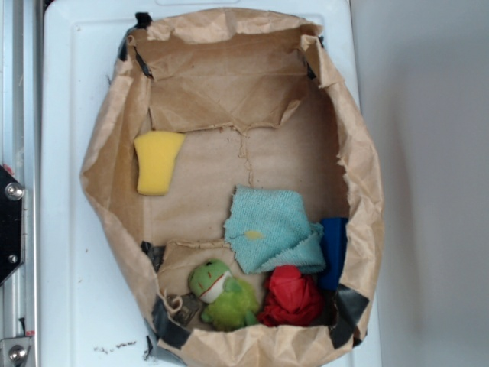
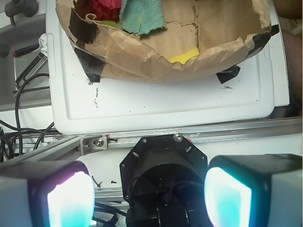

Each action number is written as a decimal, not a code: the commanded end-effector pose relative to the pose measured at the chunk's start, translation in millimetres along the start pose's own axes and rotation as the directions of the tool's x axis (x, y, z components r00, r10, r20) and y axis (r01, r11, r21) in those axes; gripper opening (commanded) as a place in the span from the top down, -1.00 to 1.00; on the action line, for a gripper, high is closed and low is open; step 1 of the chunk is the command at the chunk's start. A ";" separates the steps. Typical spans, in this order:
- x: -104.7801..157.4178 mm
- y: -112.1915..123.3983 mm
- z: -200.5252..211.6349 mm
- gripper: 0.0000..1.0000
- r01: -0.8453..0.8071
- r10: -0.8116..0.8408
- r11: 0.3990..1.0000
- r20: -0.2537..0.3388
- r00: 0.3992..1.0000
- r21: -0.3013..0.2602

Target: Grab the green sponge.

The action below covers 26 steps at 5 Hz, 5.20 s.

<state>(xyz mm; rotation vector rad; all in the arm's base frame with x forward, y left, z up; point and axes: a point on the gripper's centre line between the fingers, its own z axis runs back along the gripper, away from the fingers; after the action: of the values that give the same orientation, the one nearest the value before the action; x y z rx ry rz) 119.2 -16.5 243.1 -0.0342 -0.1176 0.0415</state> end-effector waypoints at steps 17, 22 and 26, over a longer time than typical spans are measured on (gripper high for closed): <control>122.8 65.6 -154.0 -1.00 0.040 -0.033 0.984 -0.045 0.998 0.172; 116.1 55.2 -194.4 -1.00 0.117 -0.102 0.922 -0.059 0.993 0.368; 106.7 51.0 -201.7 -1.00 0.182 -0.150 0.879 -0.105 0.983 0.441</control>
<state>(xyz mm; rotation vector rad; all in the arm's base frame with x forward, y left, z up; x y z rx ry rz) 241.8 34.6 46.3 0.4368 -0.0036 -0.0965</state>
